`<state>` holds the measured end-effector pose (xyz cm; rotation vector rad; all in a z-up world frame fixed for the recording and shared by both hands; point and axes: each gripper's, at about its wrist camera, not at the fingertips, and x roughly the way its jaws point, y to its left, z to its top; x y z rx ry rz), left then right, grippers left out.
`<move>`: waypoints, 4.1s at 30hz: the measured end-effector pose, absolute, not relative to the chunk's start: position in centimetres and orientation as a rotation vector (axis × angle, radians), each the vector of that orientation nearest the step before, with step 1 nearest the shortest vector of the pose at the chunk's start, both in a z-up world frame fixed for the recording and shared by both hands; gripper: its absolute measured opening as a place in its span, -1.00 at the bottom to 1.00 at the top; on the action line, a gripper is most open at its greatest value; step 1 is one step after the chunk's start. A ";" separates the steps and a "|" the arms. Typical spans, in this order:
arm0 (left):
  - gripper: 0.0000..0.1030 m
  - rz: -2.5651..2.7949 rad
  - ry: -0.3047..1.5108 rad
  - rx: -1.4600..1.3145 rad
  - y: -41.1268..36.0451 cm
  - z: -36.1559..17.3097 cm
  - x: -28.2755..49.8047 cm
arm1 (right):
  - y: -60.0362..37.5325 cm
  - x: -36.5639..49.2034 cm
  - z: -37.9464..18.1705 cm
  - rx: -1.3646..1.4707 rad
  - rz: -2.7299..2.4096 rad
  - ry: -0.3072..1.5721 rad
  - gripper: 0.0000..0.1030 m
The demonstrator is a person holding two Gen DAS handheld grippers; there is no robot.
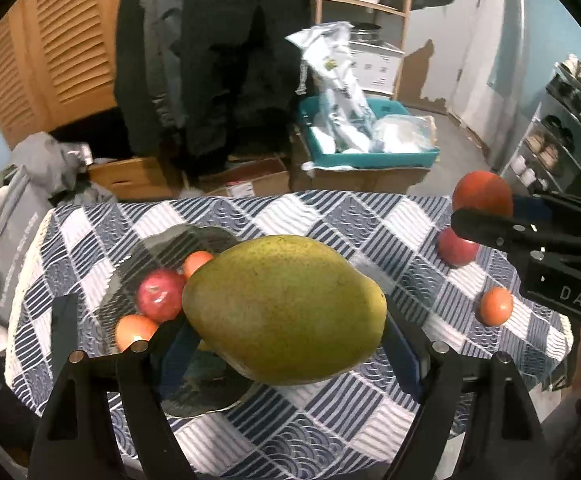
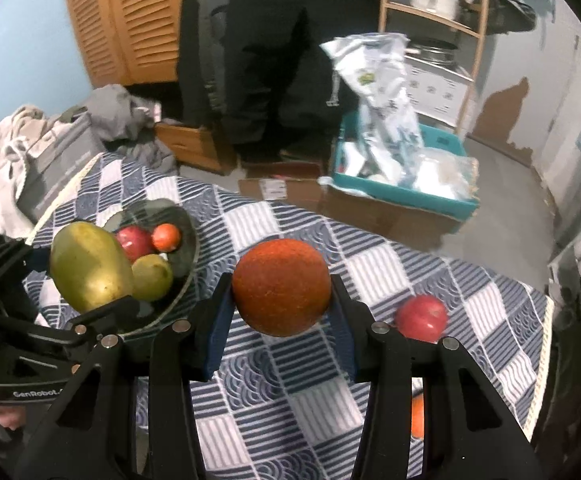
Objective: Organize fruits
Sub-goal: 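Lift the mango and orange and carry both over the glass bowl, then lower the mango into the bowl with the left tool while the right tool releases the orange there, then move both open tools toward the remaining red apple and orange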
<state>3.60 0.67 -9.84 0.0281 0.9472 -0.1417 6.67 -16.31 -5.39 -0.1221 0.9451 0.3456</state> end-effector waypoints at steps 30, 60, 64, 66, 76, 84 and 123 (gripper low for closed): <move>0.64 0.060 1.106 -0.114 11.8 -16.7 4.1 | -3.8 11.8 -13.4 -0.137 0.524 1.129 -0.13; 0.67 0.118 1.274 -0.156 13.8 -22.1 4.5 | 0.6 13.4 -17.8 -0.125 0.611 1.240 0.01; 0.81 0.121 1.239 -0.135 13.6 -21.0 4.7 | 0.6 13.5 -17.1 -0.117 0.617 1.216 0.09; 0.81 0.121 1.239 -0.142 13.7 -20.9 4.7 | 0.5 13.5 -16.6 -0.114 0.615 1.205 0.09; 0.81 0.104 1.168 -0.120 12.8 -17.9 4.5 | -1.1 13.1 -13.7 -0.116 0.576 1.143 0.12; 0.81 0.080 1.115 -0.126 11.8 -15.7 4.4 | -3.3 12.3 -10.9 -0.152 0.503 1.070 0.19; 0.81 -0.130 0.982 0.012 -0.5 -9.5 3.6 | -19.0 4.8 -4.3 -0.142 0.195 0.946 0.45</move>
